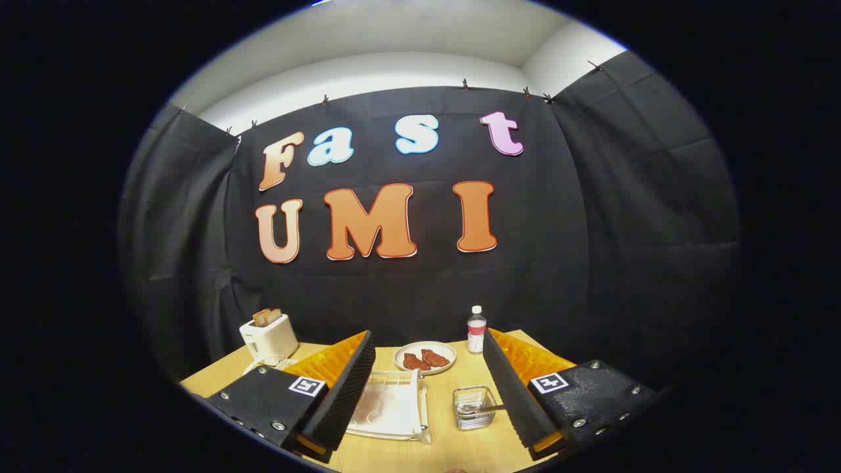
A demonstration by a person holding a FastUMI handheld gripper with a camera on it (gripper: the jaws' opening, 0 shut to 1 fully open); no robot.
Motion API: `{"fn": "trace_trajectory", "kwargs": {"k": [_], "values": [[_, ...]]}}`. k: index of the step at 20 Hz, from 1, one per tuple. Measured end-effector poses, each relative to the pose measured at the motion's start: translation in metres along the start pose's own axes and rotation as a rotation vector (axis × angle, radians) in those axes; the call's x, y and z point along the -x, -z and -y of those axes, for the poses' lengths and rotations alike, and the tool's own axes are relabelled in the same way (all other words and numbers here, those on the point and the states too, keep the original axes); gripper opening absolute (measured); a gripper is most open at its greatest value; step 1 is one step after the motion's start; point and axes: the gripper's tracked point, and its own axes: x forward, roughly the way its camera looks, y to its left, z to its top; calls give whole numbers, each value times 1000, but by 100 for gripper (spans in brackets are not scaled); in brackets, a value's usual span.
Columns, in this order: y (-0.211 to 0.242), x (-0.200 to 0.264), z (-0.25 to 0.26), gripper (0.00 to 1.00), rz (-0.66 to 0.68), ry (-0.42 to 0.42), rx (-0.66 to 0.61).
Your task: Take the plate from the dish rack, then take the spoon from the basket and place it into the plate.
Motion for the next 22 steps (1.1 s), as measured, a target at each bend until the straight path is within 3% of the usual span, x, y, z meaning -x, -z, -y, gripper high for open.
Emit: {"fn": "trace_trajectory", "kwargs": {"k": [8,14,22], "values": [[5,35,-53,98,-29,3,39],[-2,37,-59,98,-30,6,46],[24,19,-75,98,-115,-10,57]]}}
